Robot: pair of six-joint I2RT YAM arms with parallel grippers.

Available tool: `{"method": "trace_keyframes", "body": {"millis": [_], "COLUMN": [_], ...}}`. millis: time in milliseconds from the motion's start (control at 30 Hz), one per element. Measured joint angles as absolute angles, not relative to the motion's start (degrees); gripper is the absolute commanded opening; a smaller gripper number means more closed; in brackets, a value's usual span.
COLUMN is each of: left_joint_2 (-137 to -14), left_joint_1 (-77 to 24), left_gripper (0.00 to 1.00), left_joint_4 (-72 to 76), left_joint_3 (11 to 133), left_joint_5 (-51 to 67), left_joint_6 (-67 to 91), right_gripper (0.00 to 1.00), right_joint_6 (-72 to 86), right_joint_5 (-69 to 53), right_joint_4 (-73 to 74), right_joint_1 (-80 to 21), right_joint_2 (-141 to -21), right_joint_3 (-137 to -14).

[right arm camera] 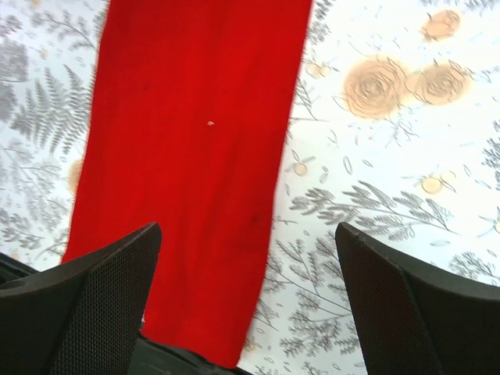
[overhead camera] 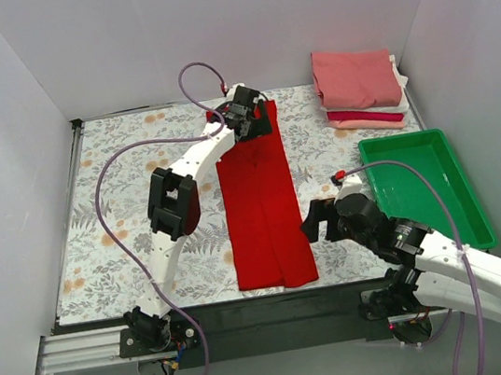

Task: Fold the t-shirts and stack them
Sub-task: Fold the tshirt

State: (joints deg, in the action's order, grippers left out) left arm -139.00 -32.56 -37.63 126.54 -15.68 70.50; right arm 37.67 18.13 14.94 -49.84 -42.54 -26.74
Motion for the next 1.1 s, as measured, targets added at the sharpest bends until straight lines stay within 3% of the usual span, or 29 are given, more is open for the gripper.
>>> {"method": "trace_keyframes", "body": {"millis": [100, 300, 433, 633, 1100], "left_joint_2": [-139.5, -143.0, -145.4, -147.6, -146.2], "left_joint_1": [-33.5, -33.6, -33.6, -33.7, -34.0], "left_gripper": [0.91, 0.77, 0.74, 0.55, 0.55], "left_joint_4": [-39.1, -40.5, -41.1, -42.0, -44.2], "left_joint_3": [128.3, 131.8, 132.2, 132.8, 130.6], "left_joint_5": [-16.7, -18.4, -18.9, -20.3, -28.0], "left_joint_6": [68.3, 64.7, 62.2, 60.3, 61.2], "right_gripper": [0.98, 0.98, 0.98, 0.98, 0.98], "right_joint_6": [37.8, 37.8, 37.8, 37.8, 38.4], "right_joint_5": [18.3, 19.3, 20.1, 21.1, 21.3], "right_joint_4": [15.9, 17.1, 17.5, 17.8, 18.3], "right_joint_1": [-49.1, -48.8, -48.6, -48.4, -48.1], "right_joint_2": [-42.2, -40.8, -39.4, -38.7, -39.5], "right_joint_3": [-25.6, -24.5, -24.4, -24.0, -23.4]}}
